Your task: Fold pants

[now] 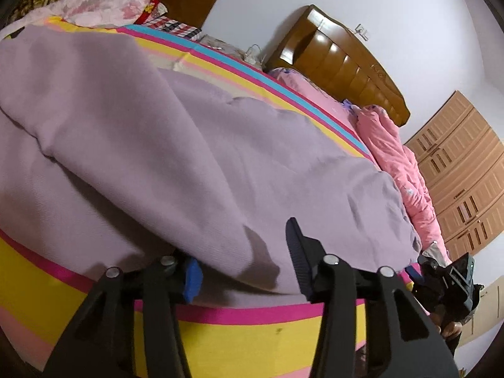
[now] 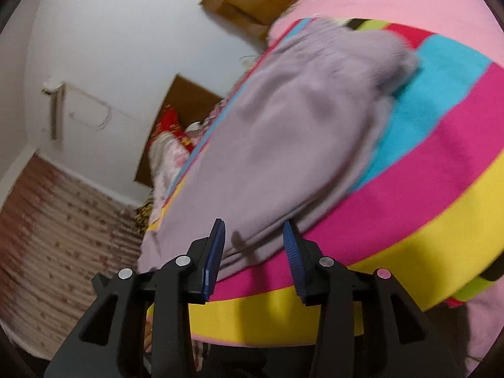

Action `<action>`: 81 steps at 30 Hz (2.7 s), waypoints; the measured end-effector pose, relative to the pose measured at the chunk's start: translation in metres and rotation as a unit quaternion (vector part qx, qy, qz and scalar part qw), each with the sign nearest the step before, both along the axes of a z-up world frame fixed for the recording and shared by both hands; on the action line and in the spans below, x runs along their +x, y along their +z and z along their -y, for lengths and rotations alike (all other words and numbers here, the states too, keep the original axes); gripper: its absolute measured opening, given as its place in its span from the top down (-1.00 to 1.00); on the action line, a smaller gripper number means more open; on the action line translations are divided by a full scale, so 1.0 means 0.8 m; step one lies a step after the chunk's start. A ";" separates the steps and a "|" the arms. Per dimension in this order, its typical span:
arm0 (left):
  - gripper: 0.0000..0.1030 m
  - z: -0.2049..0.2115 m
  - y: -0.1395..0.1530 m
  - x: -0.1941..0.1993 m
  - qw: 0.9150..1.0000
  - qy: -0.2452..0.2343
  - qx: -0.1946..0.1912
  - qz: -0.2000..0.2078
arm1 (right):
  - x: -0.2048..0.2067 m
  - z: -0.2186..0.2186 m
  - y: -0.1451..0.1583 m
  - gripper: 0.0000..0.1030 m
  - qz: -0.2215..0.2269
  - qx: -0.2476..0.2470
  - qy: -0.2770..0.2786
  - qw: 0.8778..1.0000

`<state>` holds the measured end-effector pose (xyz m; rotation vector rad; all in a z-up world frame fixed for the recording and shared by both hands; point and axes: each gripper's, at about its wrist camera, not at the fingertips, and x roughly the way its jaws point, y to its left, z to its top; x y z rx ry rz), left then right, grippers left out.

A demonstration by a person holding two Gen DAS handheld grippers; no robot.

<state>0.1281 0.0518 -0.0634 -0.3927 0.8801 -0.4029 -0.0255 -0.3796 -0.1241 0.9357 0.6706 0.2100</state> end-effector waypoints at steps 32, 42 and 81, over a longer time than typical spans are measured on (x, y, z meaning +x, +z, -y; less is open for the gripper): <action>-0.77 -0.026 0.059 -0.047 0.978 0.152 0.071 0.124 | -0.016 -0.060 0.064 -0.14 0.003 -0.216 -0.023 0.976; -0.81 0.173 0.058 0.112 0.987 -0.112 0.086 0.075 | 0.094 -0.102 0.088 -0.14 0.012 -0.326 0.022 0.945; -0.96 0.080 0.098 0.126 0.987 -0.003 0.076 0.144 | 0.091 -0.140 0.080 -0.69 -0.048 -0.419 0.040 0.906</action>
